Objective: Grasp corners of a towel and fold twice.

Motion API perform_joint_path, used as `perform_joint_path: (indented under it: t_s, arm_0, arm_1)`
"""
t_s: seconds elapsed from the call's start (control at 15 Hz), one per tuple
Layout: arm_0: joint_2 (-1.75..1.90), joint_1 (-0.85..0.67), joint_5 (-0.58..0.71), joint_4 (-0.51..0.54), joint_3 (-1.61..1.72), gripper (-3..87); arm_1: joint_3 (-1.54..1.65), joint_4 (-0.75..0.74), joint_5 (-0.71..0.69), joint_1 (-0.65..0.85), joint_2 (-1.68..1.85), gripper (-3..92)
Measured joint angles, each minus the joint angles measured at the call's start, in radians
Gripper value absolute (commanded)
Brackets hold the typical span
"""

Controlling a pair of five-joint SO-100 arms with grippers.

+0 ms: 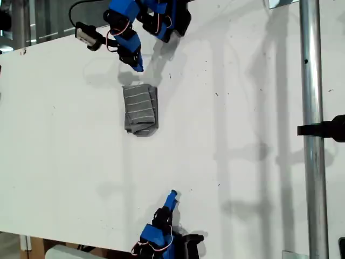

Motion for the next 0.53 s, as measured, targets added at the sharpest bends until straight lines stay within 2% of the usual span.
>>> perform_joint_path:
  t_s: [0.13, 0.33, 0.47, 0.53]
  arm_0:
    - [0.000, 0.018, 0.163, 0.011, 0.000, 16.7]
    - [0.000, 0.058, 0.436, 0.011, 0.000, 14.0]
    - [0.000, 0.072, 0.469, 0.011, 0.000, 14.0]
    - [0.000, 0.069, 0.472, 0.011, 0.000, 14.0]
  arm_1:
    - [0.123, -0.017, 0.061, -0.058, 0.097, -0.3]
    - [0.293, -0.012, 0.143, -0.067, 0.265, -0.3]
    - [0.311, 0.120, 0.202, -0.064, 0.500, 1.3]
    - [0.311, 0.135, 0.209, -0.058, 0.526, 8.6]
